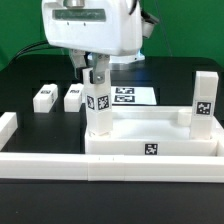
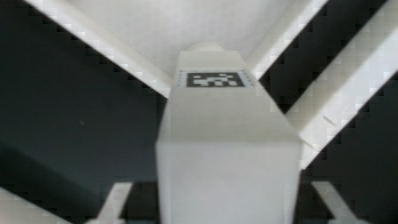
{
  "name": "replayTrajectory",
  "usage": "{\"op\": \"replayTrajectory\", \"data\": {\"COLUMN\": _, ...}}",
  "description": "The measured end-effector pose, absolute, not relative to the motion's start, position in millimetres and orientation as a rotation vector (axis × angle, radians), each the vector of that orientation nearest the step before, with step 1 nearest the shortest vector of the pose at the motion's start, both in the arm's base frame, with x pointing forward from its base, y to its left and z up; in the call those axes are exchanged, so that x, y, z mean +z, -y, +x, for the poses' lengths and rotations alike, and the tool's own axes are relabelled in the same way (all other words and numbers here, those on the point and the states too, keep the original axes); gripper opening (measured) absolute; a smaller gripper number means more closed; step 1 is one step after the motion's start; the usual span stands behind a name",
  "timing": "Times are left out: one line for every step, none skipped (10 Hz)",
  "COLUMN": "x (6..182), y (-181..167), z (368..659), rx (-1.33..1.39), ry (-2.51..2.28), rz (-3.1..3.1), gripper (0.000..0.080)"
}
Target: Assemble desk
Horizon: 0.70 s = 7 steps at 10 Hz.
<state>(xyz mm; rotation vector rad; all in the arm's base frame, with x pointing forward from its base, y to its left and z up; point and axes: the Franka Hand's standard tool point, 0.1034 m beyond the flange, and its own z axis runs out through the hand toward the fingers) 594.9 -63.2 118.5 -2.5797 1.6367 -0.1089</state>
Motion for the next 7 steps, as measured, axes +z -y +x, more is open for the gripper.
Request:
{"op": "replayTrajectory", "data": {"x": 118.5, "y": 62.4, "z": 595.1, "rx": -0.1, "ry": -1.768, "rz": -2.485, "gripper": 0.0289}}
{"op": "replayTrajectory", "data": {"x": 118.2, "y": 63.3, "z": 594.2, "rx": -0.081, "ry": -1.91, "rz": -2.372, "gripper": 0.0289}}
{"op": "replayTrajectory", "data": {"x": 118.3, "y": 61.6, "z": 594.6, "rx": -0.077, "ry": -1.955, "rz": -2.333, "gripper": 0.0289}}
{"op": "replayTrajectory", "data": {"x": 117.8, "y": 61.0, "z": 594.5, "rx": -0.073, "ry": -1.977, "rz": -2.312, "gripper": 0.0374}}
{"op": "replayTrajectory", "data": {"x": 117.3, "y": 60.9, "z": 594.3, "rx": -0.074, "ry": -1.948, "rz": -2.338, "gripper": 0.0374}}
{"op": "replayTrajectory", "data": {"x": 117.5, "y": 60.2, "z": 594.4, "rx": -0.076, "ry": -1.894, "rz": -2.382, "gripper": 0.0509}}
{"op": "replayTrajectory", "data": {"x": 118.9, "y": 57.9, "z": 595.5, "rx": -0.077, "ry": -1.824, "rz": -2.436, "gripper": 0.0619}}
